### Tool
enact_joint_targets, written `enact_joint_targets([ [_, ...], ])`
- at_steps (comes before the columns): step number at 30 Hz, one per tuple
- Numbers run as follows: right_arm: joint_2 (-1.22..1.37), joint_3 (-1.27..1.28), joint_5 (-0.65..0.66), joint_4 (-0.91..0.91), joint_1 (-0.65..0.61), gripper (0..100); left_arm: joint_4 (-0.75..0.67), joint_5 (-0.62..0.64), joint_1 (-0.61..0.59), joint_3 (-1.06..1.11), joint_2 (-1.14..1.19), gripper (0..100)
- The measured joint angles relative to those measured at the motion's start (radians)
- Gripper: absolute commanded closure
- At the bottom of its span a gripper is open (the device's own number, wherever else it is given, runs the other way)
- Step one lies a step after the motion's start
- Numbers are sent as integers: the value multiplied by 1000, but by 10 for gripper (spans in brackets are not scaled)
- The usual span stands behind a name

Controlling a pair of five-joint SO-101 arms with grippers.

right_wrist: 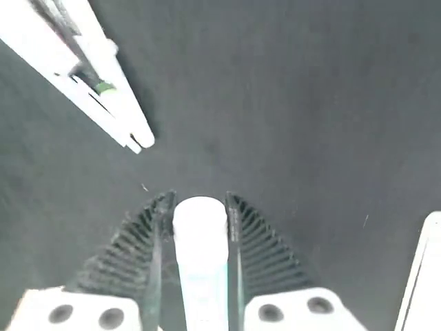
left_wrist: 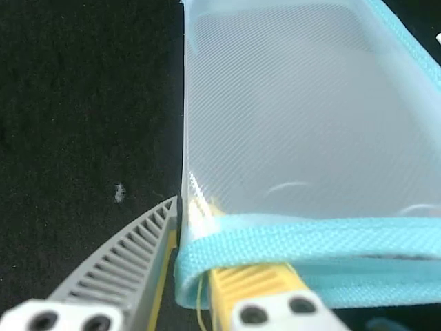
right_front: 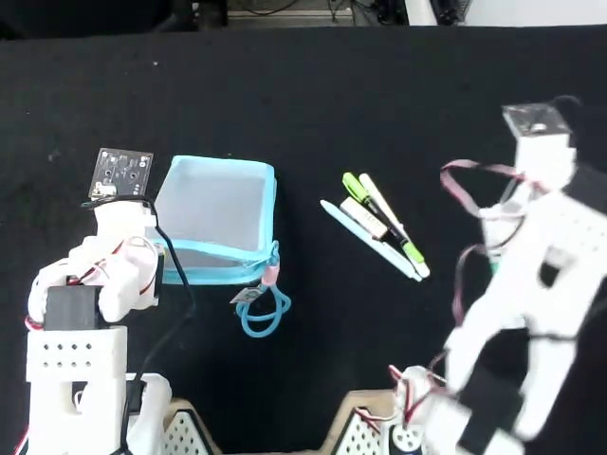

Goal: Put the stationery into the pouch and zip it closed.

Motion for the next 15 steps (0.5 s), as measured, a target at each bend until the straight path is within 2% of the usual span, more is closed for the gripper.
enact_joint_targets([
  [6, -356, 147, -192, -103, -204, 987, 0, 5, 0, 0, 0, 970],
  [11, -598, 187, -405, -181, -440, 987, 0, 6, 0, 0, 0, 970],
  [15, -746, 229, -535, -258, -680, 987, 0, 6, 0, 0, 0, 970],
])
